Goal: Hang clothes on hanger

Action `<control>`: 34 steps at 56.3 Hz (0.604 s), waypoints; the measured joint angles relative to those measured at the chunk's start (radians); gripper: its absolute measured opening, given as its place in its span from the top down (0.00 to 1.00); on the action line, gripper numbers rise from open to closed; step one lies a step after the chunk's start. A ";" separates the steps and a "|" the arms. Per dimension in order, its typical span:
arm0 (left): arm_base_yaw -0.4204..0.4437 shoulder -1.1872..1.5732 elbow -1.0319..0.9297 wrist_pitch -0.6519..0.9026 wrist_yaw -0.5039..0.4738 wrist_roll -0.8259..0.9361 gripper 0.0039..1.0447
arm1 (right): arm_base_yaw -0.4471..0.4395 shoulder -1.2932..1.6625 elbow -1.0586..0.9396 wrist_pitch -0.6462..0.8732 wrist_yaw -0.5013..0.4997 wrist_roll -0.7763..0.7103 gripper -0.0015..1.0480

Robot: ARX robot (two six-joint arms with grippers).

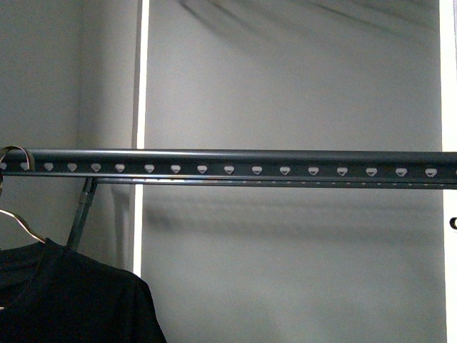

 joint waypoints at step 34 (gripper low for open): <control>0.002 0.001 0.000 -0.001 0.007 0.001 0.06 | 0.000 0.000 0.000 0.000 0.000 0.000 0.07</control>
